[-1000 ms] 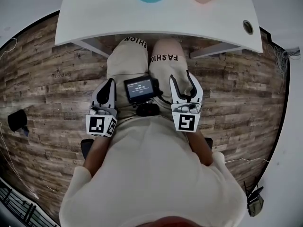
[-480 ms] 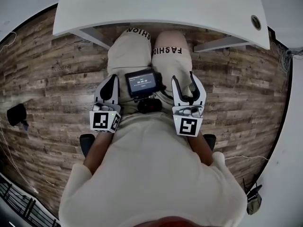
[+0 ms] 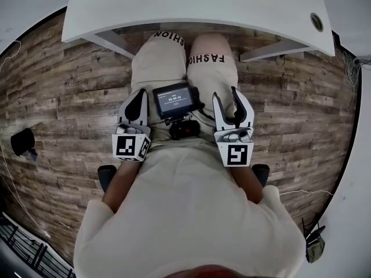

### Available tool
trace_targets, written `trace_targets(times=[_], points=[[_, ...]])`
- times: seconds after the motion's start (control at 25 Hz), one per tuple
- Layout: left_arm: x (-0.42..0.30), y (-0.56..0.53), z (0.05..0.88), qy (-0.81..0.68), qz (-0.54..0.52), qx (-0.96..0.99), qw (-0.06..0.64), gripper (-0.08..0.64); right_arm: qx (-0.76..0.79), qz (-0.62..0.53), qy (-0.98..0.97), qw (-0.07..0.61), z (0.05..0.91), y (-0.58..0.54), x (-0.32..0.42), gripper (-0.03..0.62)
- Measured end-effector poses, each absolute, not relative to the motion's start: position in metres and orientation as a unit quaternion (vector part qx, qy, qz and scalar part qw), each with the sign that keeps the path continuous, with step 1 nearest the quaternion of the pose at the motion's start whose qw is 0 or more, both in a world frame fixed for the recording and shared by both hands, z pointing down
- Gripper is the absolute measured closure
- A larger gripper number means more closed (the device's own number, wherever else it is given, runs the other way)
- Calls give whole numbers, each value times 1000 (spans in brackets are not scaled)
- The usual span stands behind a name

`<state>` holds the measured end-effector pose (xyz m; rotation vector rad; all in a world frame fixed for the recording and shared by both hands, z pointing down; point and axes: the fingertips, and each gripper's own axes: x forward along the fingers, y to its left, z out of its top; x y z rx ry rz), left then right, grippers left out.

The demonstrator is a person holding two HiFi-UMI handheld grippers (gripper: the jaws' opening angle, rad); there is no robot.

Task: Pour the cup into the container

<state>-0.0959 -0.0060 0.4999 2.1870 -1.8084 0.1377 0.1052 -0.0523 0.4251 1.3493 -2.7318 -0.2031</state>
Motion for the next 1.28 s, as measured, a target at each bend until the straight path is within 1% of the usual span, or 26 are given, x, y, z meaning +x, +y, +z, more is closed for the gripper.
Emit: trace_targets(times=[0.24, 0.6, 1.28], points=[[-94, -11, 504, -629, 58, 760, 153, 549, 443, -73, -893, 38, 426, -54, 103, 413], [-92, -14, 507, -625, 71, 762, 156, 549, 446, -72, -890, 64, 434, -55, 100, 413], [-82, -7, 502, -609, 52, 773, 172, 549, 448, -83, -889, 53, 424, -42, 106, 422]])
